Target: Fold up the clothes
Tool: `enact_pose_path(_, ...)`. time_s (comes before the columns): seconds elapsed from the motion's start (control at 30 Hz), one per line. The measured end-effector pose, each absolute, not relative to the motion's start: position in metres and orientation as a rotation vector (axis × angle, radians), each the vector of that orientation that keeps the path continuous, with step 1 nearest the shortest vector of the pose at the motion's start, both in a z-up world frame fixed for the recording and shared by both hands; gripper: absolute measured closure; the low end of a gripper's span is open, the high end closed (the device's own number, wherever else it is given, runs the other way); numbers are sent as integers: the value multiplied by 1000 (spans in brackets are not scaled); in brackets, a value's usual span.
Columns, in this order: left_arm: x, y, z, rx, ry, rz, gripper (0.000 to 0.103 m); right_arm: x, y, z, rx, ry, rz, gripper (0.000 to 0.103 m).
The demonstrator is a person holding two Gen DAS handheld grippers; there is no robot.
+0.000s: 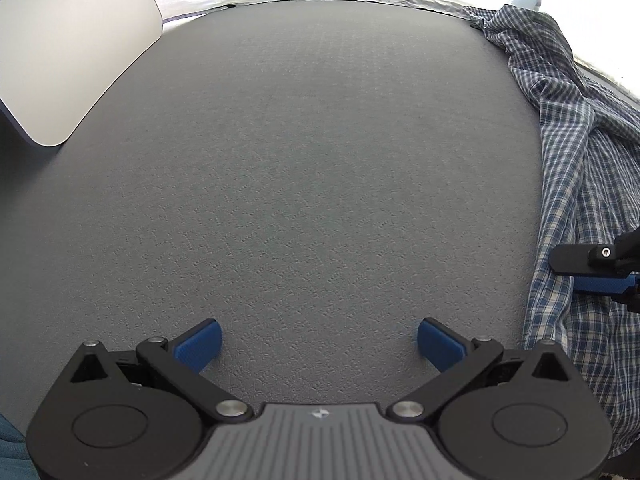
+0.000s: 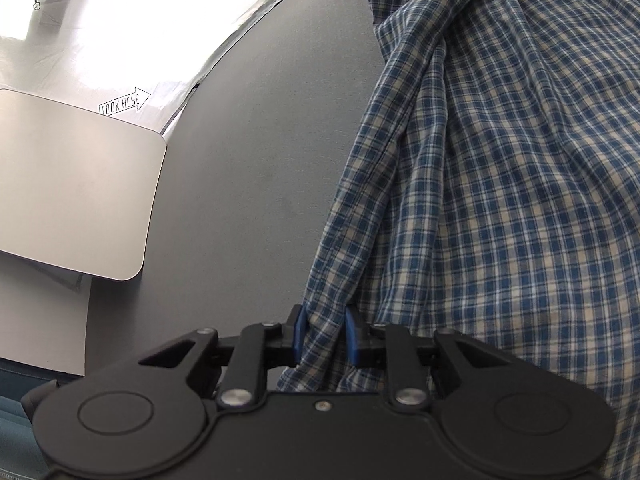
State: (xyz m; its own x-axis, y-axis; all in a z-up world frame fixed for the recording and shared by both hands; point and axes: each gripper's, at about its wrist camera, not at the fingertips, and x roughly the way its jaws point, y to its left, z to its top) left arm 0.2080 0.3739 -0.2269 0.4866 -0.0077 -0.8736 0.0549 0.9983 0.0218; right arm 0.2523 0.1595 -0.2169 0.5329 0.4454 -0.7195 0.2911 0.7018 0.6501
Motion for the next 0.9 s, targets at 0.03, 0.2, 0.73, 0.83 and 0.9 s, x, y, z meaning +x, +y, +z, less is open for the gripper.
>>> enact_pose_path(0.03, 208, 373, -227, 49, 1062, -34, 0, 252, 159, -216, 825, 1030, 117, 95)
enact_pose_path(0.2, 206, 368, -226, 61, 1065, -3, 0, 240, 151, -205, 828, 978, 164, 102)
enact_pose_path(0.73, 194, 270, -212, 147, 1015, -101, 0, 188, 68, -181, 862, 868, 161, 103)
enact_pose_path(0.83, 191, 244, -212, 152, 1013, -131, 0, 173, 44, -185, 886, 869, 123, 103)
enact_pose_path(0.9, 188, 229, -212, 166, 1013, -149, 0, 163, 29, -188, 901, 876, 96, 103)
